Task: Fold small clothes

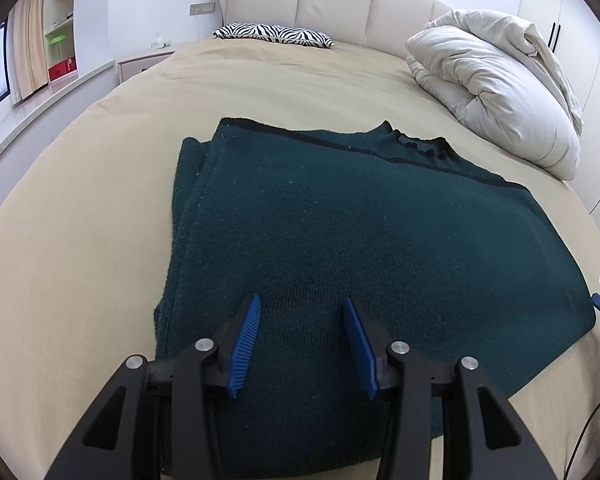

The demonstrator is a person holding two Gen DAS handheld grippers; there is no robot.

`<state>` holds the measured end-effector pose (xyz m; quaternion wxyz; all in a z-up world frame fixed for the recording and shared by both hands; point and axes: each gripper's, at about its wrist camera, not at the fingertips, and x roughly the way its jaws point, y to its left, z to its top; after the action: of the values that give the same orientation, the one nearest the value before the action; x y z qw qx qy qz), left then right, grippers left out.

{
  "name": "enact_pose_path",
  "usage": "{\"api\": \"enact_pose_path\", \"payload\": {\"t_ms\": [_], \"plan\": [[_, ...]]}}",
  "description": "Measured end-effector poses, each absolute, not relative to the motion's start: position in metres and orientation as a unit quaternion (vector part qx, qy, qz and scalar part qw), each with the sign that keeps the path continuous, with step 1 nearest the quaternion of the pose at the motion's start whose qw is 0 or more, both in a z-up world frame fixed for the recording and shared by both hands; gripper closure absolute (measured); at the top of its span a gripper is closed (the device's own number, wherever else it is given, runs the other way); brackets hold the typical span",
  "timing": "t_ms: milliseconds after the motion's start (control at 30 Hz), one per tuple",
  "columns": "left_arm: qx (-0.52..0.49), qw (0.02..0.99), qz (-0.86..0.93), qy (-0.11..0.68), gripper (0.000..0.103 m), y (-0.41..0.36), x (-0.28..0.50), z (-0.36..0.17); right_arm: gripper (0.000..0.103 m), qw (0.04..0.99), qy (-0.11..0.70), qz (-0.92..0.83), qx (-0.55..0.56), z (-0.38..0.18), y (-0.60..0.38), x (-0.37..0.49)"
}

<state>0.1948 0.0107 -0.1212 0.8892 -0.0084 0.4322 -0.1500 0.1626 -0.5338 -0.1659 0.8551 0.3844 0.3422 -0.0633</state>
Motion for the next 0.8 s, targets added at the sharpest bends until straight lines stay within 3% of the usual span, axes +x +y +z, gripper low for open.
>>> {"api": "enact_pose_path", "payload": {"t_ms": [200, 367, 633, 800], "plan": [[-0.016, 0.887, -0.154, 0.435, 0.056, 0.013, 0.197, -0.122, 0.052, 0.851, 0.340, -0.105, 0.387, -0.164, -0.573, 0.167], [-0.017, 0.887, -0.154, 0.435, 0.056, 0.013, 0.197, -0.122, 0.048, 0.825, 0.389, -0.085, 0.401, -0.187, -0.577, 0.201], [-0.020, 0.887, -0.154, 0.436, 0.056, 0.014, 0.197, -0.122, 0.048, 0.805, 0.437, -0.042, 0.399, -0.189, -0.557, 0.233], [-0.027, 0.885, -0.158, 0.438, 0.056, 0.015, 0.197, -0.122, 0.052, 0.770, 0.437, -0.015, 0.465, -0.197, -0.564, 0.249]]}}
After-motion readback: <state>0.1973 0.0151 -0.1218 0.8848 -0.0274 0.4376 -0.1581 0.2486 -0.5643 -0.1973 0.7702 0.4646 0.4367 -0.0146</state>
